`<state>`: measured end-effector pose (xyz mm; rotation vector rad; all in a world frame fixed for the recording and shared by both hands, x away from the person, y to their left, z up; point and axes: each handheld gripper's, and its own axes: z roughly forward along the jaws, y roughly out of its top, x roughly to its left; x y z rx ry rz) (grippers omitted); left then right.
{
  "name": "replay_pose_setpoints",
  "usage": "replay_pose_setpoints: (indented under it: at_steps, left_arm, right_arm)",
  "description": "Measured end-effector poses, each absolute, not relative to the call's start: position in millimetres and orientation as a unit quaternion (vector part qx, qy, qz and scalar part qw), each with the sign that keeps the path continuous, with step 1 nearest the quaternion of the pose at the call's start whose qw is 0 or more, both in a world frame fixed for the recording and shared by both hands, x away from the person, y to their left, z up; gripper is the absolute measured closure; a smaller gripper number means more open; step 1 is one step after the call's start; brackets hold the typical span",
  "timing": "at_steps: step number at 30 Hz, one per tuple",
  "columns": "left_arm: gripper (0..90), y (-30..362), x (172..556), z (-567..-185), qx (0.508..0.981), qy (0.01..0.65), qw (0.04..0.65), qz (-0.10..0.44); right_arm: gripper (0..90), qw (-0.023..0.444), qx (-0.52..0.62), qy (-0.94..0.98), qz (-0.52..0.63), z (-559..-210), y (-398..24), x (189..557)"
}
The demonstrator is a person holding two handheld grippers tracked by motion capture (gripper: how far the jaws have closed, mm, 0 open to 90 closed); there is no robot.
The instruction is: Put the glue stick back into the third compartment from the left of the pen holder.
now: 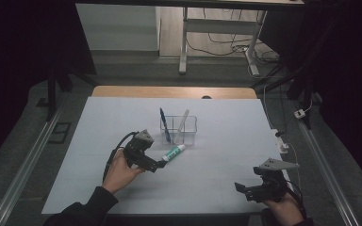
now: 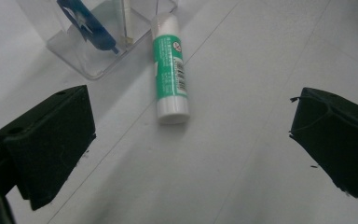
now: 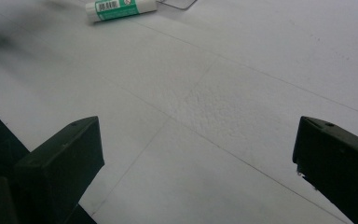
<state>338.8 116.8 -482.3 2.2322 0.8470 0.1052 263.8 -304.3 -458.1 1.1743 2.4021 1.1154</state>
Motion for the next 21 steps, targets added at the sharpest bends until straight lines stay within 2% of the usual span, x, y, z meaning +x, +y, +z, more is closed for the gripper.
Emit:
replay_pose_setpoints:
  at_steps: [10, 21]
  left_arm:
    - [0.0, 84, 355, -491, 0.886, 0.311, 0.342, 0.042]
    - [0.0, 50, 376, -508, 0.898, 0.304, 0.318, 0.014]
  right_arm:
    - [1.4, 0.122, 0.404, 0.823, 0.381, -458, -304, 264]
    - [1.4, 0.121, 0.405, 0.822, 0.382, -458, -305, 264]
